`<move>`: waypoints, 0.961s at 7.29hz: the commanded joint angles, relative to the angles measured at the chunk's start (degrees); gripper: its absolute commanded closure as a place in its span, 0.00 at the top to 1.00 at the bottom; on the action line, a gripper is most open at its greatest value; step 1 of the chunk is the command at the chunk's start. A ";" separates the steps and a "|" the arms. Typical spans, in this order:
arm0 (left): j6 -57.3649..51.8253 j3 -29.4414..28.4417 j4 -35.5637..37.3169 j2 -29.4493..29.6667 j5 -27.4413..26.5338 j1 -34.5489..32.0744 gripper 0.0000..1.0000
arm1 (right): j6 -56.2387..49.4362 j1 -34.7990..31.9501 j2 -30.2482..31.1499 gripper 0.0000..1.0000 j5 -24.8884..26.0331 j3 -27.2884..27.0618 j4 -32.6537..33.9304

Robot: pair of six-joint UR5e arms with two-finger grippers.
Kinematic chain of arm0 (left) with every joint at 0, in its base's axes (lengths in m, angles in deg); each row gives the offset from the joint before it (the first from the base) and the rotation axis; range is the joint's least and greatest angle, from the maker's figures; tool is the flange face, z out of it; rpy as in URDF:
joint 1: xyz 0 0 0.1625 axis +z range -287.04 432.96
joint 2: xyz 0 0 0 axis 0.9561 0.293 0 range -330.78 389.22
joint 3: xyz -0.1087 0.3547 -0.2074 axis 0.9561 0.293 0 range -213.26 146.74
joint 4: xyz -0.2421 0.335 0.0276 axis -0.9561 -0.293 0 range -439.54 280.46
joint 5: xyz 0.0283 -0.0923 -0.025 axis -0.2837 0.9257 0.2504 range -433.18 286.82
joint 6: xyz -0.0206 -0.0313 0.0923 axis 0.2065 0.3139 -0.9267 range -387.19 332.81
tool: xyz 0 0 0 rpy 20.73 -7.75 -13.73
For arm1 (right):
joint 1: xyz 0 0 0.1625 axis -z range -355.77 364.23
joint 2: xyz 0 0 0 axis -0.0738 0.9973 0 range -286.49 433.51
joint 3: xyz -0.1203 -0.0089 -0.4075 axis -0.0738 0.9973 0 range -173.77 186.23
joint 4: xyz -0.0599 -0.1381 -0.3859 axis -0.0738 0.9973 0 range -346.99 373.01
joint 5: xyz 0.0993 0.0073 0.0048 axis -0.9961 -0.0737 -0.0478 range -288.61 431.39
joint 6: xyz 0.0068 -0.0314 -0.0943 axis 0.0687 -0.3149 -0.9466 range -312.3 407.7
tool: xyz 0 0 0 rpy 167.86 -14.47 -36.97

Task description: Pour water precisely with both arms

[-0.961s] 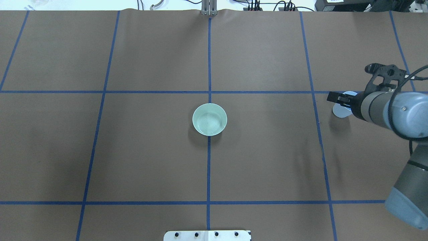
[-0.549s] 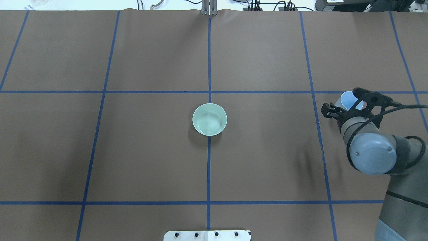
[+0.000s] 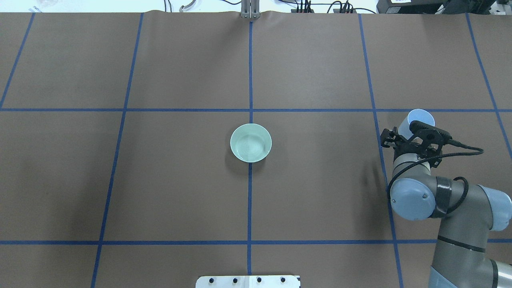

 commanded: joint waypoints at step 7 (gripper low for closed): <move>-0.09 0.10 0.00 -0.02 0.01 0.00 1.00 | 2.59 -2.04 -2.47 0.99 5.60 11.08 -0.41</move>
